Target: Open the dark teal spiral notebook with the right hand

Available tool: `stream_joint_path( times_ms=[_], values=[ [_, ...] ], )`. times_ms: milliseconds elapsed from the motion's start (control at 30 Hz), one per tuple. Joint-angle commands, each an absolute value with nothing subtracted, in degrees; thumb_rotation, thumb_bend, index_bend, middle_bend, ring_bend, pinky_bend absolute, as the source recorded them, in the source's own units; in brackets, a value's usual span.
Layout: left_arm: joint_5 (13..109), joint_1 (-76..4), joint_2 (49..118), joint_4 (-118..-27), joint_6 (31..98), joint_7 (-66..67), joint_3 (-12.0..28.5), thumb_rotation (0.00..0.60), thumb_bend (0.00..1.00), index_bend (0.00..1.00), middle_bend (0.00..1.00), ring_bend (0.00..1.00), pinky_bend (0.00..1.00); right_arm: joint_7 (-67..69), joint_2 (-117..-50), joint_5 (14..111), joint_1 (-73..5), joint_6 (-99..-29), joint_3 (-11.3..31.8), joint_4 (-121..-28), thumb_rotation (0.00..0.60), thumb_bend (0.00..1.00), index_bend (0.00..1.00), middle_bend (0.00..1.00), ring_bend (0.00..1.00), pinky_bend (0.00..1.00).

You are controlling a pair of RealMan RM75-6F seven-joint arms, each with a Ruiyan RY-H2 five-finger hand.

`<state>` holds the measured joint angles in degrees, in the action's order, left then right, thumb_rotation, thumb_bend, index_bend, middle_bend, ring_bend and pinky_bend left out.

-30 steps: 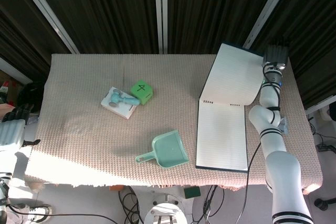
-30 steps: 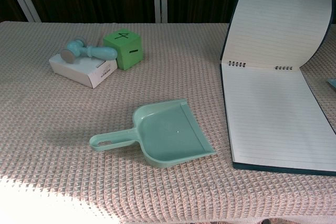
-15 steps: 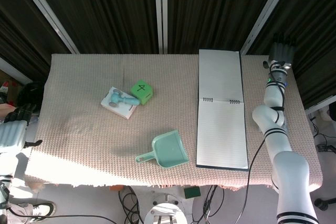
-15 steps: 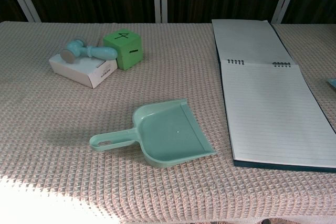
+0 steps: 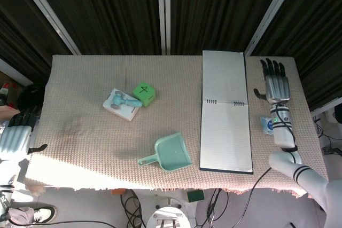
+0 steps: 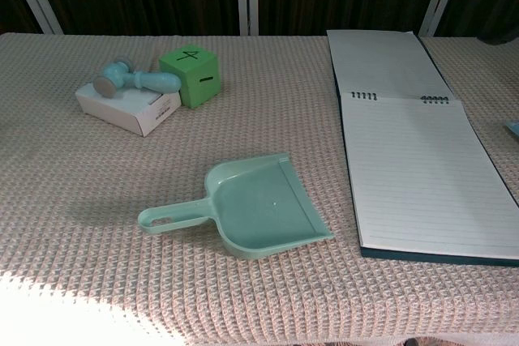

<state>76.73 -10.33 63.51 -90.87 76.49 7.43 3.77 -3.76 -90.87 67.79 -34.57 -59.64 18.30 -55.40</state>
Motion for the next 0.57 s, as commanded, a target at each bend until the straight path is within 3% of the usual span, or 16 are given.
stream_joint_path(
  times_ms=[33, 167, 300, 567],
  values=[
    [78.77, -9.52, 63.53, -90.9, 78.1, 7.06, 2.91, 0.6, 0.05, 0.04, 0.03, 0.05, 0.13, -9.89, -76.8, 80.31, -12.71, -81.93, 1.74, -84.26, 0.6, 0.24, 0.0, 0.0, 0.0, 0.0],
    [81.21, -8.41, 63.68, -90.56, 80.32, 6.42, 1.94, 0.6, 0.05, 0.04, 0.03, 0.05, 0.13, -11.27, -75.84, 85.83, -5.89, -90.49, -3.72, -86.73, 0.6, 0.24, 0.0, 0.0, 0.0, 0.0],
    [82.66, -7.6, 64.35, -89.42, 82.02, 5.09, 1.59, 0.6, 0.05, 0.04, 0.03, 0.05, 0.13, -11.76, -75.73, 87.79, -1.4, -95.69, -5.6, -87.49, 0.6, 0.24, 0.0, 0.0, 0.0, 0.0],
    [84.95, -6.5, 66.08, -86.3, 84.19, 3.62, 0.91, 0.6, 0.05, 0.04, 0.03, 0.04, 0.13, -11.21, -74.26, 87.39, -0.84, -94.47, -3.82, -87.2, 0.6, 0.24, 0.0, 0.0, 0.0, 0.0]
  ],
)
